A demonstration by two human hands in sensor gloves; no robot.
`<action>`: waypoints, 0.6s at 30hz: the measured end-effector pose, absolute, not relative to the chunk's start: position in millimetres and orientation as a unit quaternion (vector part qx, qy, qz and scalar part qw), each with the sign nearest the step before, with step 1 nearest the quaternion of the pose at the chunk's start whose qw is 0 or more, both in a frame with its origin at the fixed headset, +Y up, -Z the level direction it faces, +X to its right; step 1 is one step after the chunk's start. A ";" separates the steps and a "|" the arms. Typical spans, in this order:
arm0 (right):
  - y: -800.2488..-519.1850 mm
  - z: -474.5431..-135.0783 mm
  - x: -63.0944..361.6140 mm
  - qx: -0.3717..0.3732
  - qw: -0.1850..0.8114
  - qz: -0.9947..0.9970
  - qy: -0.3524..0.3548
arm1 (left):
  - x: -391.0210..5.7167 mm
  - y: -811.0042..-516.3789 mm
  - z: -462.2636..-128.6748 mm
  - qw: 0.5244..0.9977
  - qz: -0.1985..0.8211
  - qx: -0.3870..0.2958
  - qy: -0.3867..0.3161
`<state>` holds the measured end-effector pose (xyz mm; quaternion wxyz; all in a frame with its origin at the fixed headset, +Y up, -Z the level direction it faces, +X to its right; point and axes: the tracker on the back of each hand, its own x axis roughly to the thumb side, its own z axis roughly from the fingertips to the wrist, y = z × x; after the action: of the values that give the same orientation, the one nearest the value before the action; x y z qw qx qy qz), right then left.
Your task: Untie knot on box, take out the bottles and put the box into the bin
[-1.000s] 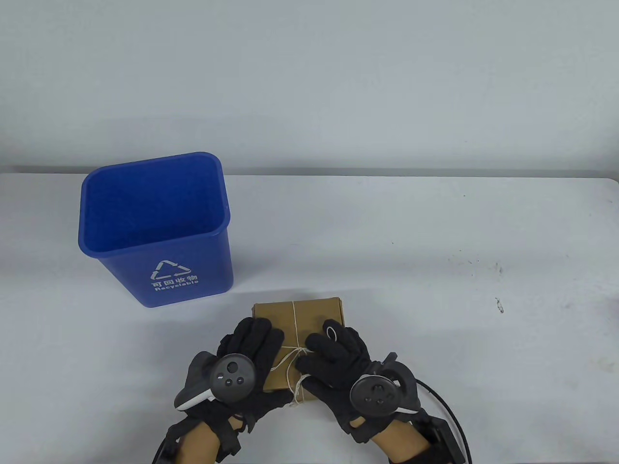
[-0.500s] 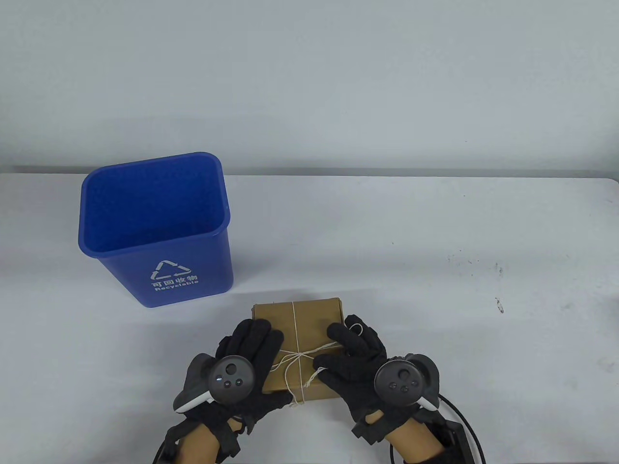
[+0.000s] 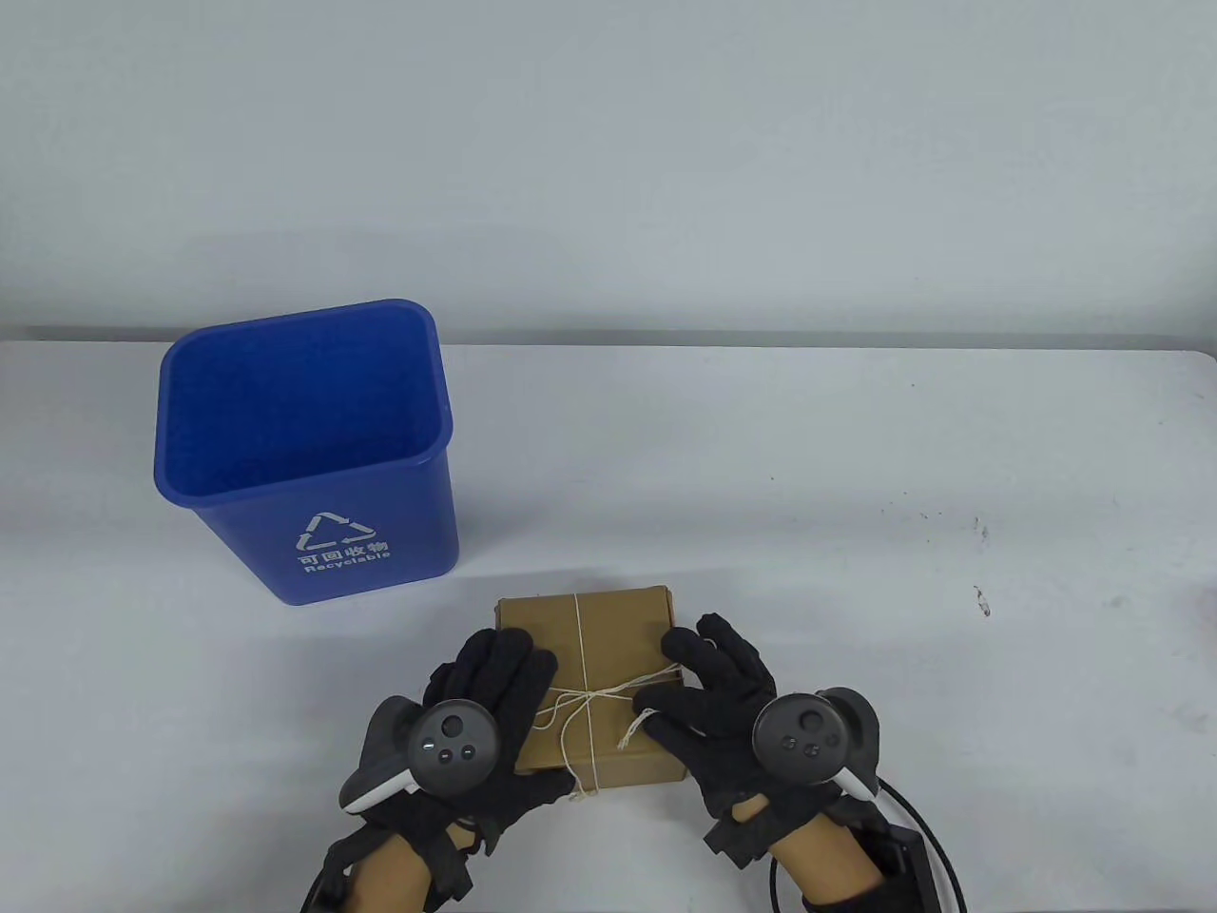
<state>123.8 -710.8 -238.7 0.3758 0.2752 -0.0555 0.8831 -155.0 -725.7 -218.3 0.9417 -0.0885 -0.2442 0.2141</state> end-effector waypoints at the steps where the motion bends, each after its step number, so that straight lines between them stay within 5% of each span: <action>1: -710.8 -239.4 125.4 0.272 0.377 0.884 -0.055 | -155.1 -725.7 -218.2 0.942 0.215 -0.089 -0.244; 18: -709.7 -245.7 142.9 0.245 0.389 0.887 -0.048 | -156.1 -727.0 -218.0 0.940 0.224 -0.089 -0.243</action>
<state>142.9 -709.7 -245.7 0.3887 0.2445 -0.0477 0.8870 -156.1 -727.0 -218.0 0.9396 -0.0891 -0.2431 0.2241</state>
